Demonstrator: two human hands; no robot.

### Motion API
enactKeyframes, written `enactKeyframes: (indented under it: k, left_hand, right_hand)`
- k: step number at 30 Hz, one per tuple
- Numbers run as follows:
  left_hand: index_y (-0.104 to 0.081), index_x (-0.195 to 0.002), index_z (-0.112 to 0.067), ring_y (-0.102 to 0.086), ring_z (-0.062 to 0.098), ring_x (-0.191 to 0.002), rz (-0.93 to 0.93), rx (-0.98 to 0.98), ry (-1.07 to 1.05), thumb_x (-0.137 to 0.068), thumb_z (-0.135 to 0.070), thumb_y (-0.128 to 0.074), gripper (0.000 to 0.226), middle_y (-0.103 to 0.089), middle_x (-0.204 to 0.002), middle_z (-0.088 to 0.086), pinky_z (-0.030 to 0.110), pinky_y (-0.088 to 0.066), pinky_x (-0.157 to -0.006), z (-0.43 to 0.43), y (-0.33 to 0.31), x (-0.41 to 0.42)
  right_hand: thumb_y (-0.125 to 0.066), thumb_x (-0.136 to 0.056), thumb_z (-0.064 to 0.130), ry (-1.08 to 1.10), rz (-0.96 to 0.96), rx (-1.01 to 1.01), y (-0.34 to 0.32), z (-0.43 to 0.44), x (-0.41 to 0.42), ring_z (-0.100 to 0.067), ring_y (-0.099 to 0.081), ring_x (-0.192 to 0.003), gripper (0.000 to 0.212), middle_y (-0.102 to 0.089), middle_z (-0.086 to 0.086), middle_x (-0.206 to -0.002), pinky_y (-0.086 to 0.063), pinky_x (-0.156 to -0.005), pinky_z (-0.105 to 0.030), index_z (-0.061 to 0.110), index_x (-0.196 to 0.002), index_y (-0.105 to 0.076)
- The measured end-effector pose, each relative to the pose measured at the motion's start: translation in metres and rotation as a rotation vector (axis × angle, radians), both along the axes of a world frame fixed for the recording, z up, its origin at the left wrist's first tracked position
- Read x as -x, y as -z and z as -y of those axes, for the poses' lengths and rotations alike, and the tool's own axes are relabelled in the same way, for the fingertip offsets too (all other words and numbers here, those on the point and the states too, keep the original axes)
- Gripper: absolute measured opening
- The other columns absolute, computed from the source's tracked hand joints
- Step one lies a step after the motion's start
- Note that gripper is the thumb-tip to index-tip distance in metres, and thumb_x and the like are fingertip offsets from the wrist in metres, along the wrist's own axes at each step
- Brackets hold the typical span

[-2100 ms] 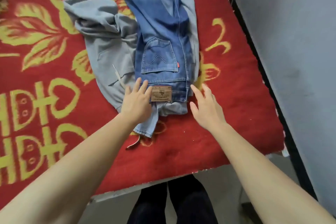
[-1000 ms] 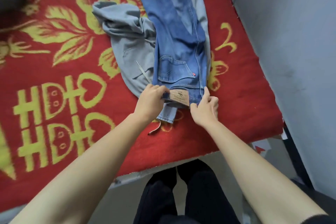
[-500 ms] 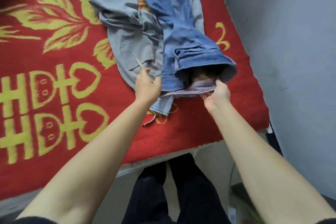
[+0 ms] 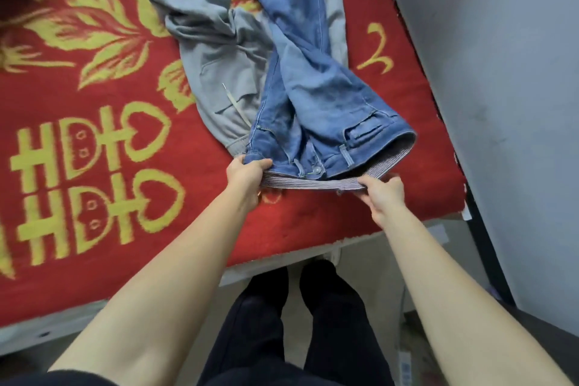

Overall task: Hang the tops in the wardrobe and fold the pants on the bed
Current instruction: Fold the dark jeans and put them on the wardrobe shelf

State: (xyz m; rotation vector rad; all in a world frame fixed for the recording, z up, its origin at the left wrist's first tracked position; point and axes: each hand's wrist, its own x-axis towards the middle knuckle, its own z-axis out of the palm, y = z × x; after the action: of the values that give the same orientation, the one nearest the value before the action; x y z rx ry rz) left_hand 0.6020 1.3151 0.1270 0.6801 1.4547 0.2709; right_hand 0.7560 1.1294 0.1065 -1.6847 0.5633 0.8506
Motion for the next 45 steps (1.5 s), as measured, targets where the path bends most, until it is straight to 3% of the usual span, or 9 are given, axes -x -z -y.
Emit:
enactKeyframes:
  k: [3,7,9,16,20,27,32,39,45]
  left_hand:
    - [-0.055,-0.087,-0.012,-0.057,0.019,-0.053,-0.008,-0.149,0.041,-0.076,0.006,-0.065,0.024,-0.058,-0.072,0.007,0.025,-0.046,-0.050,-0.009,-0.049,0.007]
    - [-0.055,-0.085,-0.012,-0.050,0.015,-0.048,0.023,-0.288,0.022,-0.070,0.007,-0.061,0.025,-0.051,-0.068,0.005,0.021,-0.040,-0.044,-0.012,-0.126,0.020]
    - [-0.055,-0.086,-0.011,-0.048,0.015,-0.049,0.060,-0.326,-0.031,-0.069,0.006,-0.060,0.024,-0.050,-0.066,0.004,0.021,-0.038,-0.045,-0.014,-0.161,0.030]
    - [-0.051,-0.075,-0.012,-0.047,0.013,-0.044,0.261,-0.367,-0.192,-0.079,0.009,-0.051,0.022,-0.048,-0.049,-0.003,0.021,-0.039,-0.047,-0.018,-0.248,0.062]
    - [-0.053,-0.082,-0.007,-0.053,0.019,-0.053,0.383,-0.391,-0.155,-0.079,0.007,-0.052,0.014,-0.051,-0.063,0.005,0.025,-0.047,-0.053,-0.021,-0.287,0.085]
    - [-0.053,-0.077,-0.006,-0.051,0.020,-0.048,0.382,-0.466,-0.160,-0.074,0.011,-0.054,0.017,-0.048,-0.065,0.007,0.025,-0.044,-0.050,-0.047,-0.340,0.169]
    - [-0.043,-0.114,-0.009,-0.059,0.016,-0.057,0.338,-0.705,-0.071,-0.078,0.010,-0.064,0.046,-0.053,-0.091,0.011,0.026,-0.048,-0.051,-0.088,-0.385,0.272]
    - [-0.052,-0.118,-0.015,-0.066,0.015,-0.084,0.580,-1.056,0.014,-0.075,-0.021,-0.082,0.053,-0.058,-0.115,0.009,0.025,-0.056,-0.067,-0.134,-0.515,0.367]
    - [-0.051,-0.121,-0.024,-0.058,0.012,-0.108,0.174,-1.568,0.343,-0.054,-0.043,-0.094,0.082,-0.058,-0.122,-0.002,0.026,-0.049,-0.092,-0.148,-0.577,0.432]
  right_hand:
    - [-0.082,-0.059,0.004,-0.164,0.148,0.152,-0.018,-0.021,-0.006,-0.027,-0.069,-0.086,0.072,-0.060,-0.010,-0.104,-0.062,-0.071,-0.049,0.017,-0.117,-0.042]
    - [-0.077,-0.056,0.002,-0.387,0.129,0.270,-0.034,-0.051,-0.022,-0.028,-0.074,-0.069,0.140,-0.062,-0.008,-0.100,-0.061,-0.061,-0.036,0.041,-0.149,0.019]
    - [-0.079,-0.034,0.011,-0.619,0.200,0.391,-0.034,-0.064,-0.032,-0.031,-0.073,-0.083,0.151,-0.062,-0.016,-0.113,-0.063,-0.066,-0.042,0.045,-0.149,0.013]
    - [-0.072,-0.074,0.023,-1.482,0.390,0.464,-0.100,-0.075,0.006,-0.023,-0.055,-0.127,0.072,-0.053,-0.008,-0.143,-0.045,-0.097,-0.024,0.022,-0.142,-0.050]
    - [-0.060,-0.069,0.035,-1.730,0.388,0.398,-0.117,-0.065,0.058,-0.020,-0.063,-0.105,0.038,-0.066,0.001,-0.103,-0.049,-0.087,-0.028,0.018,-0.103,-0.069]
    - [-0.046,-0.085,0.017,-0.966,0.547,0.298,-0.172,-0.071,0.117,-0.041,-0.057,-0.116,0.044,-0.060,-0.028,-0.125,-0.045,-0.094,-0.038,-0.006,-0.120,-0.058]
    - [-0.036,-0.083,-0.001,-0.288,0.696,-0.216,-0.328,-0.100,0.163,-0.027,-0.062,-0.089,0.045,-0.063,-0.011,-0.113,-0.056,-0.078,-0.042,0.025,-0.114,-0.057]
    - [-0.024,-0.081,-0.013,-0.096,0.867,-0.748,-0.534,-0.143,0.237,-0.028,-0.067,-0.090,0.055,-0.066,-0.014,-0.103,-0.060,-0.085,-0.044,0.019,-0.095,-0.067]
    - [-0.026,-0.083,-0.015,0.004,0.893,-0.907,-0.607,-0.148,0.285,-0.024,-0.066,-0.080,0.053,-0.063,-0.013,-0.099,-0.061,-0.074,-0.035,0.010,-0.108,-0.065]
